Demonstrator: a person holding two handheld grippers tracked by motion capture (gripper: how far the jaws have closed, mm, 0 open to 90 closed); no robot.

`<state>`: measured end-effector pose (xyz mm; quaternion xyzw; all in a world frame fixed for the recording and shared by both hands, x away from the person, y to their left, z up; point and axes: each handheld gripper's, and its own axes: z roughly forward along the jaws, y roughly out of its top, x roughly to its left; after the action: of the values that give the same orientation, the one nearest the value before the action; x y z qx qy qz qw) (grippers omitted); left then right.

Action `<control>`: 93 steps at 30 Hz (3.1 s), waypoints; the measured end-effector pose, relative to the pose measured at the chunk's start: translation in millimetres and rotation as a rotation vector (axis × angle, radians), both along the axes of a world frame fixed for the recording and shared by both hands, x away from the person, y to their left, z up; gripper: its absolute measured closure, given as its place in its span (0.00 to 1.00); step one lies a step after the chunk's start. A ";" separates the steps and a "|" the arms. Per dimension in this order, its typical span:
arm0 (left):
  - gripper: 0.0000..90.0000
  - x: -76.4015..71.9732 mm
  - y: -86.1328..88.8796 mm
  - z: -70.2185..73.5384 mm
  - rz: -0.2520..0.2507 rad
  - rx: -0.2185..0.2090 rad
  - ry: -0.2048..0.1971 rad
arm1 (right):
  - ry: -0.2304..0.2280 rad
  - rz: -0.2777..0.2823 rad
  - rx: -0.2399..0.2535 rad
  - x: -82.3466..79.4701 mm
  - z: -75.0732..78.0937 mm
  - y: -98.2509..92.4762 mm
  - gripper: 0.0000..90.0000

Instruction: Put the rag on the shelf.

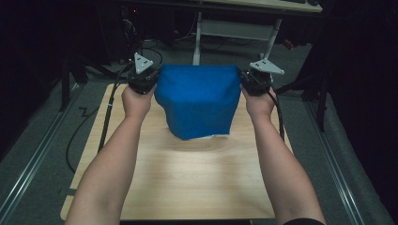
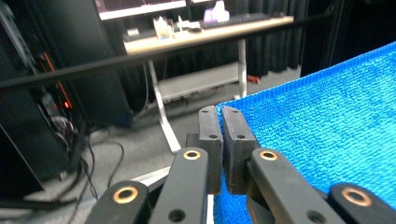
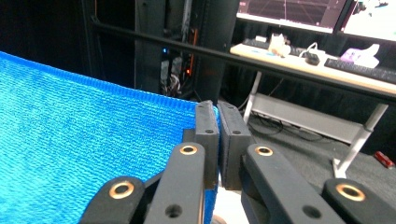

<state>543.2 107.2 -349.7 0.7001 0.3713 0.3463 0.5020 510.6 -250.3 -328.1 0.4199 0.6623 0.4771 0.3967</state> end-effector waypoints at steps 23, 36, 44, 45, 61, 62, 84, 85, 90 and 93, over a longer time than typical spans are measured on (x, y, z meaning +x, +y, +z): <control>0.97 -11.0 8.1 -104.8 -0.089 -0.018 0.258 | 0.234 0.023 0.008 -1.3 -107.4 1.0 0.98; 0.97 -24.0 6.9 -135.6 -0.130 -0.060 0.309 | 0.291 0.050 0.001 -12.8 -139.7 13.0 0.98; 0.97 -25.0 3.3 -152.2 -0.141 -0.062 0.361 | 0.317 0.049 -0.002 -15.7 -150.3 12.0 0.98; 0.97 -25.3 2.7 -154.3 -0.143 -0.066 0.364 | 0.322 0.053 -0.001 -16.3 -152.1 12.2 0.98; 0.96 -29.9 3.4 -161.9 -0.143 -0.075 0.378 | 0.355 0.052 0.009 -13.7 -169.5 11.9 0.98; 0.96 -29.8 3.9 -161.7 -0.142 -0.076 0.379 | 0.358 0.053 0.011 -13.7 -170.6 11.9 0.98; 0.60 -38.7 34.1 -134.6 -0.045 -0.117 0.331 | 0.285 0.017 0.043 -20.3 -136.7 -5.2 0.64; 0.60 -40.0 37.2 -131.3 -0.038 -0.115 0.327 | 0.274 0.009 0.045 -22.1 -131.5 -8.2 0.63; 0.58 -43.2 43.5 -125.2 -0.029 -0.108 0.327 | 0.256 0.002 0.039 -25.5 -121.2 -14.3 0.59; 0.57 -46.5 46.3 -121.8 -0.030 -0.091 0.316 | 0.239 -0.003 0.032 -29.1 -114.6 -19.1 0.56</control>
<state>496.7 153.5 -471.5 0.7278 0.4507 0.2070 0.4737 481.5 -269.4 -442.7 0.4813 0.6964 0.4336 0.3088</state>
